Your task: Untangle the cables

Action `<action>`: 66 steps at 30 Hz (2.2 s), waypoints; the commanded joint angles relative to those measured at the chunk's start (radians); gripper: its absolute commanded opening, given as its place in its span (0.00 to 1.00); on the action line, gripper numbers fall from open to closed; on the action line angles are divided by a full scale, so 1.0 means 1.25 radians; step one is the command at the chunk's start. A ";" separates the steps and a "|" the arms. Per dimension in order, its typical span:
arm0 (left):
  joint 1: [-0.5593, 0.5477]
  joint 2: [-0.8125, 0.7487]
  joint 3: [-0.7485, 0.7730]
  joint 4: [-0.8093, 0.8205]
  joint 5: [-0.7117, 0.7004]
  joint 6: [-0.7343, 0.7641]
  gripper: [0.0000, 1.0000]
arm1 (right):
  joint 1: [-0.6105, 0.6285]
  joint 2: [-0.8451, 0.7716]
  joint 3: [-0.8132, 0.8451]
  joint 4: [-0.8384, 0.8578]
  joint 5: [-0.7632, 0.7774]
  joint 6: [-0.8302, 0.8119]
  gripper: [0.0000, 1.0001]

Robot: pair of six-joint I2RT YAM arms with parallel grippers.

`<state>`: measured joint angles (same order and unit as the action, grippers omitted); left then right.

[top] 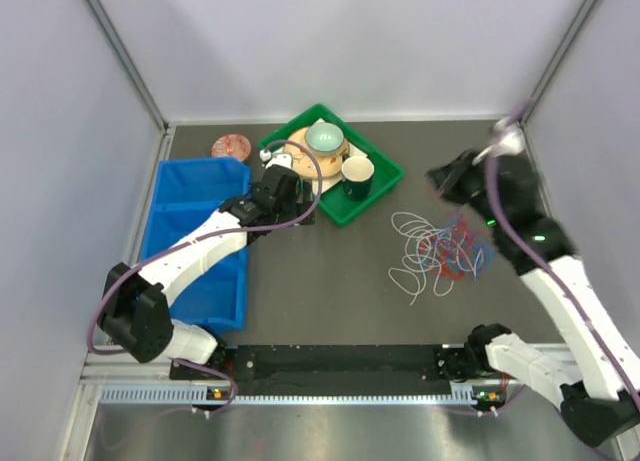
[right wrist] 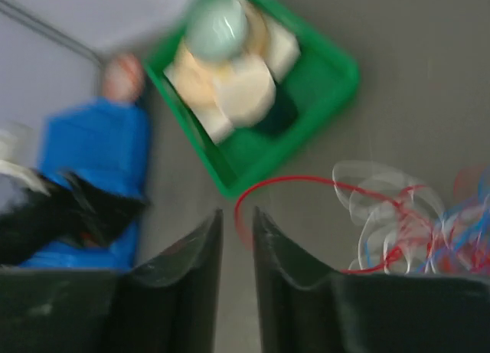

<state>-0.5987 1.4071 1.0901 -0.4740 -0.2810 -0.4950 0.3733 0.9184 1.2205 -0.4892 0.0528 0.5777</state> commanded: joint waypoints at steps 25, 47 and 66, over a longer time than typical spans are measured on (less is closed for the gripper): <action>0.002 0.013 0.009 0.010 0.071 -0.015 0.99 | -0.265 0.208 -0.272 -0.071 0.152 -0.019 0.39; 0.000 0.011 0.004 -0.007 0.052 -0.009 0.99 | -0.286 0.408 -0.276 0.148 0.202 0.047 0.10; 0.002 0.011 0.035 -0.007 -0.003 0.023 0.99 | -0.286 0.068 0.315 -0.037 0.058 -0.110 0.00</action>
<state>-0.5987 1.4334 1.0851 -0.4934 -0.2485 -0.4877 0.0273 1.0103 1.4563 -0.4885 0.2089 0.4885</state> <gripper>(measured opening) 0.988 0.010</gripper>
